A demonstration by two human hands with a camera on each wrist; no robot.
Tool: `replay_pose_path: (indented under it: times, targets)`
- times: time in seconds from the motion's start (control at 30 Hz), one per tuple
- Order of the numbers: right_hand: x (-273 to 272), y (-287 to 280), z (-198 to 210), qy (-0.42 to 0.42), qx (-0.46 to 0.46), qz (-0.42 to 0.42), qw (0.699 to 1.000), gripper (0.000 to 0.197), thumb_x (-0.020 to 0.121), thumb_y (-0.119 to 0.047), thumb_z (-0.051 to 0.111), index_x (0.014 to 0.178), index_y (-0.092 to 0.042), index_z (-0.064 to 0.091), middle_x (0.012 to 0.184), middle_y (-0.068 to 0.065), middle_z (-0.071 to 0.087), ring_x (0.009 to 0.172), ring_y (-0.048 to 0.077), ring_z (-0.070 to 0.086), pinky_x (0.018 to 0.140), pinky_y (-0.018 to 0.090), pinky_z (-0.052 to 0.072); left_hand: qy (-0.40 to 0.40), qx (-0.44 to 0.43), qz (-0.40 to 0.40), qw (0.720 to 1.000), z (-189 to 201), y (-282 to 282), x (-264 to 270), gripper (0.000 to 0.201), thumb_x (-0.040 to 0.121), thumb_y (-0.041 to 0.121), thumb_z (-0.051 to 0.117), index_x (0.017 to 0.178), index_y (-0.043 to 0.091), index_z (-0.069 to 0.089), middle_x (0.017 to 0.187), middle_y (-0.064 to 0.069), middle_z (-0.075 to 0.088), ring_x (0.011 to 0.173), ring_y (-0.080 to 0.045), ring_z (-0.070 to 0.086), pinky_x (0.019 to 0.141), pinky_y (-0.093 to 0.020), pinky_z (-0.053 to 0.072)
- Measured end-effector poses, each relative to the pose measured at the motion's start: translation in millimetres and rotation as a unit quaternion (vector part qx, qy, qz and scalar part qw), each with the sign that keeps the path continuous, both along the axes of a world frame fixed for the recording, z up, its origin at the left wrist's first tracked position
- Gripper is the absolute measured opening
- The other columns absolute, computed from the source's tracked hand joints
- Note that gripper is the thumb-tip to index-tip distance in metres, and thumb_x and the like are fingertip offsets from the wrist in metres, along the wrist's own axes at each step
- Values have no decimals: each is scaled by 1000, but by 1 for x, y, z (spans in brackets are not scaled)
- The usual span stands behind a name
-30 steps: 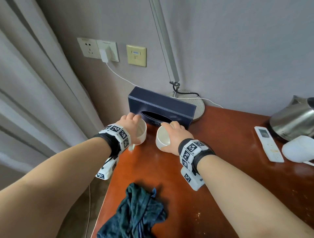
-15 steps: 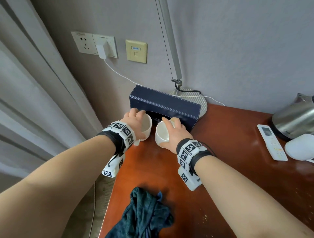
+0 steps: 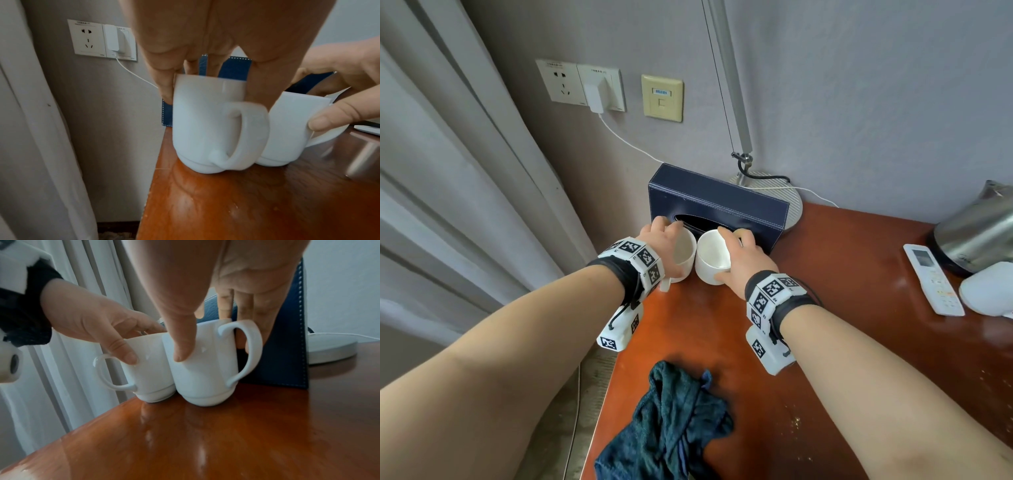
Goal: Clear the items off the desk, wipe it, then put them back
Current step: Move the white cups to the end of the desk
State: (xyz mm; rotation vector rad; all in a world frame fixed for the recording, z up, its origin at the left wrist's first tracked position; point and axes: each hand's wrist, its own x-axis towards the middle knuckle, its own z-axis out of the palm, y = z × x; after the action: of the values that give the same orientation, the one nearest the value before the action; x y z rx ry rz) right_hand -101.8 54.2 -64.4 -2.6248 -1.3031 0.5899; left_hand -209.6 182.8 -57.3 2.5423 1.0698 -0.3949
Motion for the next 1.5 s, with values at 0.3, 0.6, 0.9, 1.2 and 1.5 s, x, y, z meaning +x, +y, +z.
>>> replay_pose_path:
  times: [0.3, 0.6, 0.9, 1.2, 1.5]
  targets:
    - [8, -23, 11, -7, 5, 30, 1000, 76, 86, -30, 61, 146, -30, 15, 146, 2, 21, 127, 26, 37, 97, 40, 46, -22, 49, -12, 998, 9, -21, 0, 92, 81, 38, 65, 150, 27, 6, 156, -2, 10, 145, -24, 12, 115, -39, 24]
    - [52, -97, 54, -50, -33, 29, 998, 76, 88, -40, 57, 148, -28, 12, 149, 4, 19, 135, 26, 27, 106, 41, 37, -113, 61, -97, 987, 53, -91, 36, 94, 81, 38, 67, 151, 25, 6, 156, -2, 11, 145, -22, 11, 115, -35, 21]
    - [141, -228, 67, -98, -37, -23, 994, 84, 86, -52, 55, 149, -34, 3, 159, 1, -1, 147, 23, -8, 118, 45, 11, -117, 34, -149, 981, 61, -210, 139, 93, 81, 37, 68, 151, 25, 8, 155, -4, 12, 143, -23, 16, 114, -36, 23]
    - [266, -376, 54, -97, -75, -136, 983, 85, 83, -50, 59, 148, -32, 8, 158, 4, 3, 147, 27, -2, 116, 44, 14, -90, -12, -191, 977, 38, -337, 255, 89, 82, 38, 66, 150, 26, 9, 155, -1, 12, 143, -23, 17, 113, -39, 27]
    - [367, -423, 27, -21, -55, -251, 966, 82, 86, -45, 57, 148, -32, 6, 158, 5, 1, 146, 30, 5, 116, 47, 21, -51, -25, -208, 977, 17, -391, 360, 93, 81, 37, 68, 150, 28, 6, 157, -3, 6, 144, -27, 15, 114, -45, 28]
